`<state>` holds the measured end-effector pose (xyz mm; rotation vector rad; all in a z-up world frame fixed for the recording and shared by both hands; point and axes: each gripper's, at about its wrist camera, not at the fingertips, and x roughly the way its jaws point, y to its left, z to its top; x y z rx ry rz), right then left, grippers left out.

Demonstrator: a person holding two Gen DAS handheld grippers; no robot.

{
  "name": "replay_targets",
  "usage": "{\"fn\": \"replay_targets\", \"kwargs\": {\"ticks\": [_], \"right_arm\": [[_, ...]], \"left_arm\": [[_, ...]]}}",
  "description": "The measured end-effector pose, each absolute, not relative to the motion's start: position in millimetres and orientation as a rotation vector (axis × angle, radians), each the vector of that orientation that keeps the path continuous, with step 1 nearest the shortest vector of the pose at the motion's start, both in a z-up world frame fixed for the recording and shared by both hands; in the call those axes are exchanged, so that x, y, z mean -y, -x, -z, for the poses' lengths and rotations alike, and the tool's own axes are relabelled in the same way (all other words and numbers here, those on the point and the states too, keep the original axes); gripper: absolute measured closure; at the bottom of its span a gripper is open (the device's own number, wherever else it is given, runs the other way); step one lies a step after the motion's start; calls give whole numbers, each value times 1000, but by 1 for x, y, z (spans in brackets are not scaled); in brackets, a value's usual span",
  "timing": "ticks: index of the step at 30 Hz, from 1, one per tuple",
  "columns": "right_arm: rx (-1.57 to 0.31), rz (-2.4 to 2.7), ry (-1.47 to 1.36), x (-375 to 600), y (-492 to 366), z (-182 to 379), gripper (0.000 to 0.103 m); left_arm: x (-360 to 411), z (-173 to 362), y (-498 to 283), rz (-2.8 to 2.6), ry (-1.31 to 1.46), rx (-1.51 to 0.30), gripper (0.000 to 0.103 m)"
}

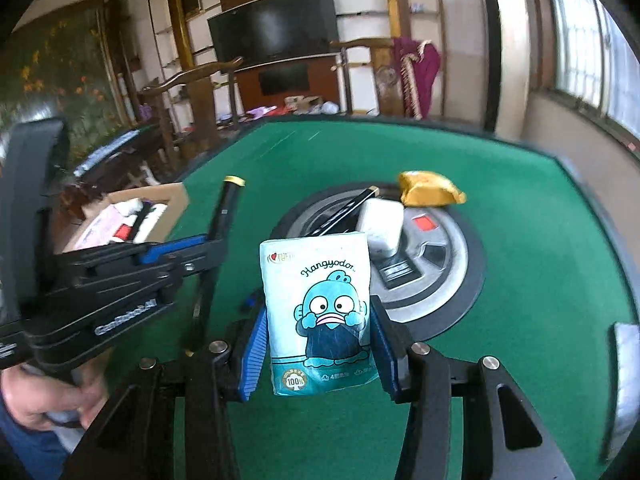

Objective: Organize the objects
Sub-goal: 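Carry the black marker and tissue pack toward the cardboard tray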

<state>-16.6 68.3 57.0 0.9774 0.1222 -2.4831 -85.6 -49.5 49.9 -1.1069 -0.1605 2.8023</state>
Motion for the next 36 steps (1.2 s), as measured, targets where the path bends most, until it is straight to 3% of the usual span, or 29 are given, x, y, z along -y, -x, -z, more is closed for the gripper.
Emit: {"fn": "replay_targets", "kwargs": {"ticks": [36], "right_arm": [[-217,2518,-800,-41,-24,-82,52]], "left_arm": [[60,-95,-20,-2974,790,155,88]]}}
